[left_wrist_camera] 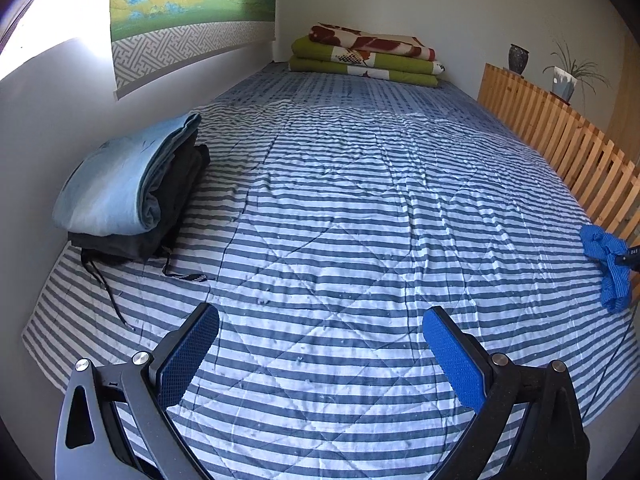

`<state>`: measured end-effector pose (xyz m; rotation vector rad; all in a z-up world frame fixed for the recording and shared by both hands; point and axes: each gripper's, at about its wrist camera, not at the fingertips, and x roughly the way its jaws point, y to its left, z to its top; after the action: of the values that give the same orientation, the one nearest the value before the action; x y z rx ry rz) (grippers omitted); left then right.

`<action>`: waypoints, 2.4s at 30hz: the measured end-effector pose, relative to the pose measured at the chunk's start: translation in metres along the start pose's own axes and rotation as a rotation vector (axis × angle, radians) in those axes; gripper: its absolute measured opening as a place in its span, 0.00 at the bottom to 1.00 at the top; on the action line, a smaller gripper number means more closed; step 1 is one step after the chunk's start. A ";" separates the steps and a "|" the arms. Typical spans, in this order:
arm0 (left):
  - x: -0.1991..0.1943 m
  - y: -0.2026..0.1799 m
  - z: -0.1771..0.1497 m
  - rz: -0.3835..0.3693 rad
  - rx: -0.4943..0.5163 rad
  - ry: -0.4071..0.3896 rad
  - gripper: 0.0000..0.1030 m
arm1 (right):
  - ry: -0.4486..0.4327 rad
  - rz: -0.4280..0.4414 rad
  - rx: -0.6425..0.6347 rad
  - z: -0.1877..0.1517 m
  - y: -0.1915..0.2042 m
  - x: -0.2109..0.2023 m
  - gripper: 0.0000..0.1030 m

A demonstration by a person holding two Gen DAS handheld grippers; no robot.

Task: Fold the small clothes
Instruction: 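Lift the briefs with the right tool and carry them toward the left tool, then grasp the grey waistband with the left tool while the right tool holds the briefs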

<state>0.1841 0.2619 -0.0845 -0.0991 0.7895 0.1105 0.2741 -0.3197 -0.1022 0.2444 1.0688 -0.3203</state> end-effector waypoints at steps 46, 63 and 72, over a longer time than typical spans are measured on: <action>0.136 -0.113 0.010 -0.269 0.318 0.206 0.97 | 0.088 0.301 -0.266 -0.170 0.185 -0.035 0.42; 0.054 0.014 -0.024 -0.406 0.077 0.147 0.02 | 0.110 0.316 -0.271 -0.152 0.203 -0.017 0.42; 0.039 0.104 -0.051 -0.252 0.004 0.127 0.02 | 0.097 0.345 -0.408 -0.108 0.273 -0.015 0.42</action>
<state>0.1615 0.3601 -0.1535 -0.2019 0.8974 -0.1369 0.2808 -0.0272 -0.1275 0.0745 1.1397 0.2220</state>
